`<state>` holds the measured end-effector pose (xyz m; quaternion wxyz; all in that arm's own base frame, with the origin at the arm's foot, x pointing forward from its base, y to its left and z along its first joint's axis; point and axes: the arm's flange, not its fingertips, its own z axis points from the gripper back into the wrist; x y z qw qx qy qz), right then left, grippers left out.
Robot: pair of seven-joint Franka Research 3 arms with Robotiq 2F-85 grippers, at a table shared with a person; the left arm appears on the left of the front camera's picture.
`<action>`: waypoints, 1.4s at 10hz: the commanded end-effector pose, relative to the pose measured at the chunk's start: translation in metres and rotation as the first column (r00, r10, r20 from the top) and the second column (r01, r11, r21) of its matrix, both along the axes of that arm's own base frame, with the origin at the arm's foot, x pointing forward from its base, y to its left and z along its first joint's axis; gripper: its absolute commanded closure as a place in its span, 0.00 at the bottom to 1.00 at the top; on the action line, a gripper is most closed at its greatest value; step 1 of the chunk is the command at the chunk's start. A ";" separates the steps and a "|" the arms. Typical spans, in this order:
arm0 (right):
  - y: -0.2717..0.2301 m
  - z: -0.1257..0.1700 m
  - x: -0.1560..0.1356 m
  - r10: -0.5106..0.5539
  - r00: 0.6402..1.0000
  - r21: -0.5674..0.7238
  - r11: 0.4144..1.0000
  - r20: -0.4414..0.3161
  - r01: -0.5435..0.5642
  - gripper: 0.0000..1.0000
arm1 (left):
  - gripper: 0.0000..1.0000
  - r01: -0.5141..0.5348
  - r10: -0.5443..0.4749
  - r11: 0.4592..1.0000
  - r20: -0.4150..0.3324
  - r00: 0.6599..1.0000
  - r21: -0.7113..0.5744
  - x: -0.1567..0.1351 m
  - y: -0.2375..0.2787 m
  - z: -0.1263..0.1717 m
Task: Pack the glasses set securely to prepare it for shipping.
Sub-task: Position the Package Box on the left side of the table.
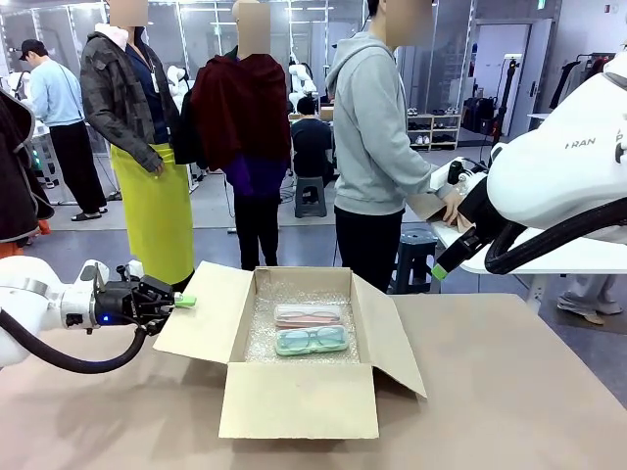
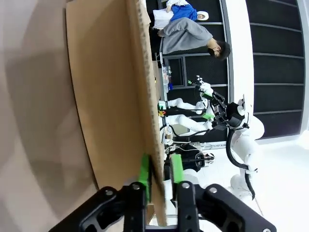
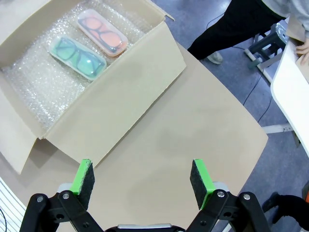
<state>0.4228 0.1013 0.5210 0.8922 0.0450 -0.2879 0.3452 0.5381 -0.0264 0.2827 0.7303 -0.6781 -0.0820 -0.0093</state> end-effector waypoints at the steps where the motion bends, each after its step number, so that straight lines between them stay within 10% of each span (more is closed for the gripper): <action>1: 0.004 0.002 0.000 -0.016 1.000 0.001 1.000 -0.014 0.016 0.00 | 1.00 -0.015 0.015 1.000 0.027 1.000 0.000 -0.003 -0.005 0.003; 14: 0.004 0.002 0.000 -0.016 1.000 0.001 1.000 -0.014 0.016 0.00 | 0.98 -0.023 0.023 1.000 -0.016 1.000 0.016 -0.003 0.022 -0.008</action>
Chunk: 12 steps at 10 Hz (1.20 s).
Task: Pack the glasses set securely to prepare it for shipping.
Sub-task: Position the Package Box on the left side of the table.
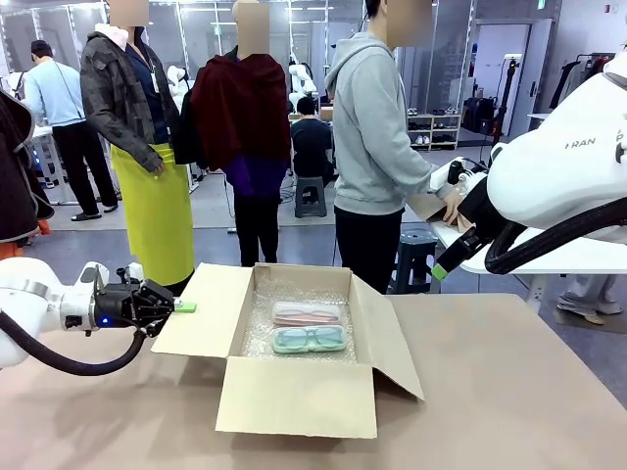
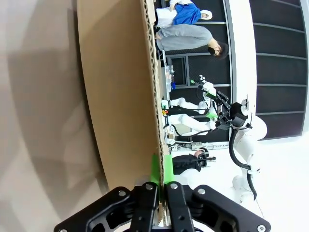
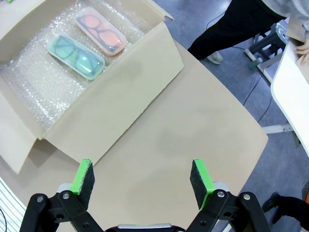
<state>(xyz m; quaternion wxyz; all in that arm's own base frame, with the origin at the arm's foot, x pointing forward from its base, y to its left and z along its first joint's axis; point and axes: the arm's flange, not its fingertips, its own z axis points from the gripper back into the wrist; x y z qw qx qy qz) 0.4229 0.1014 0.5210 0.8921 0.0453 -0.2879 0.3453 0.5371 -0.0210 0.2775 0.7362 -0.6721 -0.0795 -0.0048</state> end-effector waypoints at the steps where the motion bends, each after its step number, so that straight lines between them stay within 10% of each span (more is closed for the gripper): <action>1: 0.004 0.002 0.000 -0.016 1.000 0.001 1.000 -0.014 0.016 0.00 | 0.98 -0.013 0.012 0.999 -0.016 1.000 -0.037 -0.010 0.046 -0.007; 12: 0.004 0.002 0.000 -0.016 1.000 0.001 1.000 -0.014 0.016 0.00 | 0.98 -0.077 0.076 0.997 -0.041 0.996 -0.013 -0.052 0.312 -0.015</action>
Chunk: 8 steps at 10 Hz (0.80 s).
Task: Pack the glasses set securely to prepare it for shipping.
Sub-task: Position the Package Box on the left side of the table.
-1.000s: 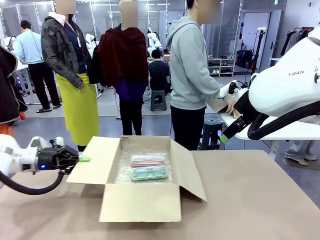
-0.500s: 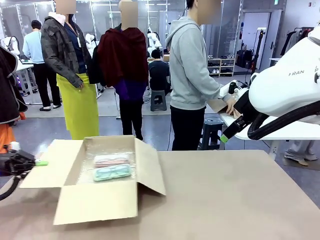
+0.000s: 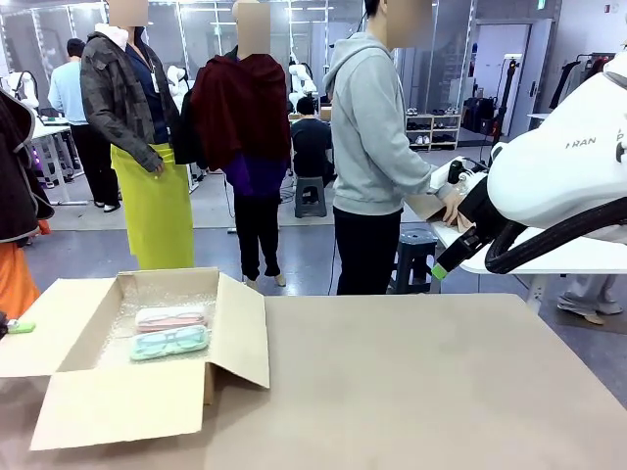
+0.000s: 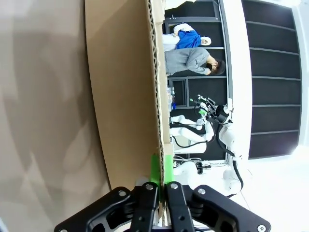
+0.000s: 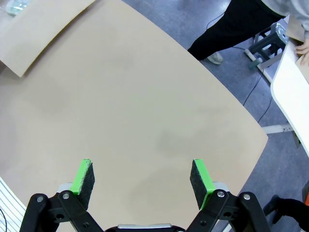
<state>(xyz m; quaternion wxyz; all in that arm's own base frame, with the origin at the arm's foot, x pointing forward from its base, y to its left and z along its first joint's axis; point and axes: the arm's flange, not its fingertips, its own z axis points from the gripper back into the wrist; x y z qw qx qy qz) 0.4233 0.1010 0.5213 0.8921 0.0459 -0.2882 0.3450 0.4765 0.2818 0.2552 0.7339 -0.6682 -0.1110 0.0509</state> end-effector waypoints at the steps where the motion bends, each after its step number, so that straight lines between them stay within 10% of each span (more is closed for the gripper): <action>1: 0.004 0.002 0.000 -0.016 1.000 -0.001 1.000 -0.014 0.016 0.00 | 0.98 0.055 -0.055 0.998 -0.023 0.998 -0.001 0.008 0.016 0.012; 8: 0.004 0.002 0.000 -0.016 1.000 -0.001 1.000 -0.014 0.016 0.00 | 0.98 -0.001 0.001 1.000 -0.006 1.000 0.027 0.010 0.026 0.017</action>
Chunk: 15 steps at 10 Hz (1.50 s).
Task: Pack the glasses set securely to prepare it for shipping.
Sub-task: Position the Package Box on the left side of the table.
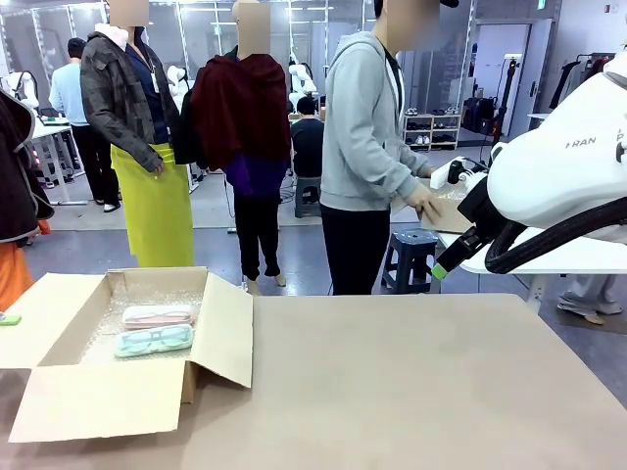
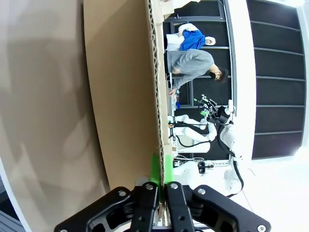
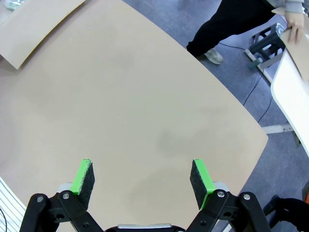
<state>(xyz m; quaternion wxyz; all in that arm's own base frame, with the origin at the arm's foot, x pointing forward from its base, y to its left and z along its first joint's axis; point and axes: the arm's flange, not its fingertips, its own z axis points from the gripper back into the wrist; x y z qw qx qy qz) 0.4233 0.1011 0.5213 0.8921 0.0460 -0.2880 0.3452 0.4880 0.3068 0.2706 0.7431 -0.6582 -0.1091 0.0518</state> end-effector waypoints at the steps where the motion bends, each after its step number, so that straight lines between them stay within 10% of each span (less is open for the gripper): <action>1: 0.004 0.002 0.000 -0.016 1.000 -0.001 1.000 -0.014 0.016 0.00 | 0.98 -0.001 0.001 1.000 0.001 1.000 0.001 -0.001 0.001 0.001; 10: 0.004 0.002 0.000 -0.016 1.000 -0.001 1.000 -0.014 0.016 0.00 | 0.98 -0.017 0.017 1.000 0.010 1.000 0.004 0.000 0.002 0.001; 15: 0.004 0.002 0.000 -0.016 1.000 -0.001 1.000 -0.014 0.016 0.00 | 0.11 -0.092 0.075 0.965 0.080 0.994 0.246 -0.011 0.030 0.037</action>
